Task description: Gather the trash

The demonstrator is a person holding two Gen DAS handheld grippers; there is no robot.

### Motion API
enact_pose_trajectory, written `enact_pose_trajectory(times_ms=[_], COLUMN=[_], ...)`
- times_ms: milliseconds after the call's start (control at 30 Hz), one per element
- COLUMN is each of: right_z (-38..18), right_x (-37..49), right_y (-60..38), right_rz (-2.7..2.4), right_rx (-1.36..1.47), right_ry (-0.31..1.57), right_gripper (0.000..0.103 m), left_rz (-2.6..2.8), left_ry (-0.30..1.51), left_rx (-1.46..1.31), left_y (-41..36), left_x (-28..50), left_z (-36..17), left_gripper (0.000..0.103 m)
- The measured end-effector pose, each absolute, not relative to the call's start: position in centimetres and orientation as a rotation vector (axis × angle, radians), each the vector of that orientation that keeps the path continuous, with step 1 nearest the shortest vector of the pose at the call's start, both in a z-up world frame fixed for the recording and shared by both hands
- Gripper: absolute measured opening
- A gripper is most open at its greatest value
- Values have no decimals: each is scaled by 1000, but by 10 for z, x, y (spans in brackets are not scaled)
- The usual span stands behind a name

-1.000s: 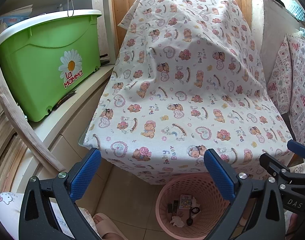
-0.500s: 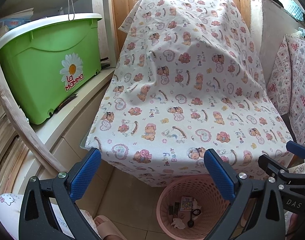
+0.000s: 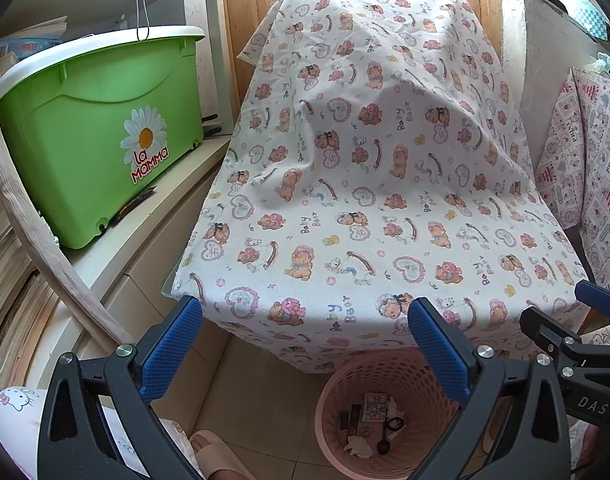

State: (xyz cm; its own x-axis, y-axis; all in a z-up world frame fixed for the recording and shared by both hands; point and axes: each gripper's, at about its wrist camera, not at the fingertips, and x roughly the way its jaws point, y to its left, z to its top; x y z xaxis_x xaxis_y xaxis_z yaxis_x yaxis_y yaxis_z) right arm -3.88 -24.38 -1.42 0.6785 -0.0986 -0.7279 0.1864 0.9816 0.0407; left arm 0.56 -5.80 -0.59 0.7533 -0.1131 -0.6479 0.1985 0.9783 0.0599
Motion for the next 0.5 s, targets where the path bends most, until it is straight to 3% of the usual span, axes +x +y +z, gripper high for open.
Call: enact_pose_trajectory(times_ms=[500], right_z=[-15], right_x=[-39], right_y=[-246], right_rz=[-161], right_rx=[118], right_ry=[811], right_gripper=[92], left_rz=[-177], left_ry=[698], left_rx=[129], left_y=[-59], left_x=[4], left_z=[-7], left_gripper=[102])
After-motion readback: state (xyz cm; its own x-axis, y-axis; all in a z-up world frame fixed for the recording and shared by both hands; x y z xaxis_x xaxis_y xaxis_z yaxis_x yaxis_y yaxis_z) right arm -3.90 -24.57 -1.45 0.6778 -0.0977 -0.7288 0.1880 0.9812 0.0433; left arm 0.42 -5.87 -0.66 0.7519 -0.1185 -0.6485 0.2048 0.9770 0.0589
